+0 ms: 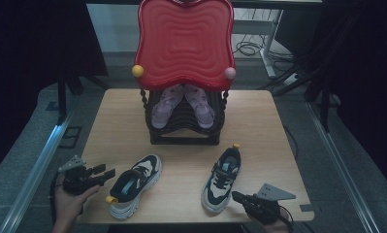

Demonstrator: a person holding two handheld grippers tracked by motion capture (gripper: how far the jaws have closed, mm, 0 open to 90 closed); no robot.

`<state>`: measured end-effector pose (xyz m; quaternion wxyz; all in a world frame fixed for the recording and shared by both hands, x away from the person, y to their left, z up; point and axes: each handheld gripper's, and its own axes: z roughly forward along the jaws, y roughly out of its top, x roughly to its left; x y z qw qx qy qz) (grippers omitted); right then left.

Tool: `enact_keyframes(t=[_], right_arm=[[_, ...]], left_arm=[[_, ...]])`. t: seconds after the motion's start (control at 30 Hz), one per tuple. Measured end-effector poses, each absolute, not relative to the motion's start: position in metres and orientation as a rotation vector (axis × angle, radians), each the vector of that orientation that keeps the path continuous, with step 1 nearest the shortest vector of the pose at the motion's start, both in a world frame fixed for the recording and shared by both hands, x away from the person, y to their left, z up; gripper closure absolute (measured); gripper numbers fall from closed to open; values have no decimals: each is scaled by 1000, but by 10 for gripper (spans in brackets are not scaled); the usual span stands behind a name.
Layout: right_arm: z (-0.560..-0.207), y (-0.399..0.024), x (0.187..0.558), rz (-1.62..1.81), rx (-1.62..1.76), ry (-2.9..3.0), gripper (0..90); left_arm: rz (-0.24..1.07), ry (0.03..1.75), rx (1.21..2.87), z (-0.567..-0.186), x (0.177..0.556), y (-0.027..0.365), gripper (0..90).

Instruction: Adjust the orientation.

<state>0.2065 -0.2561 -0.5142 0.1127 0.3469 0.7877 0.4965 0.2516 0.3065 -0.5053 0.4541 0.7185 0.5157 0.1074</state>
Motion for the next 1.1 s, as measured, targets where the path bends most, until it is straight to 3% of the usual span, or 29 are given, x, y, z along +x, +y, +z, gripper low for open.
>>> enact_keyframes(t=[1.1], right_arm=[[-515,-214,215,1409,935,2366,893]], left_arm=[[269,1280,1765,-504,251,309,437]])
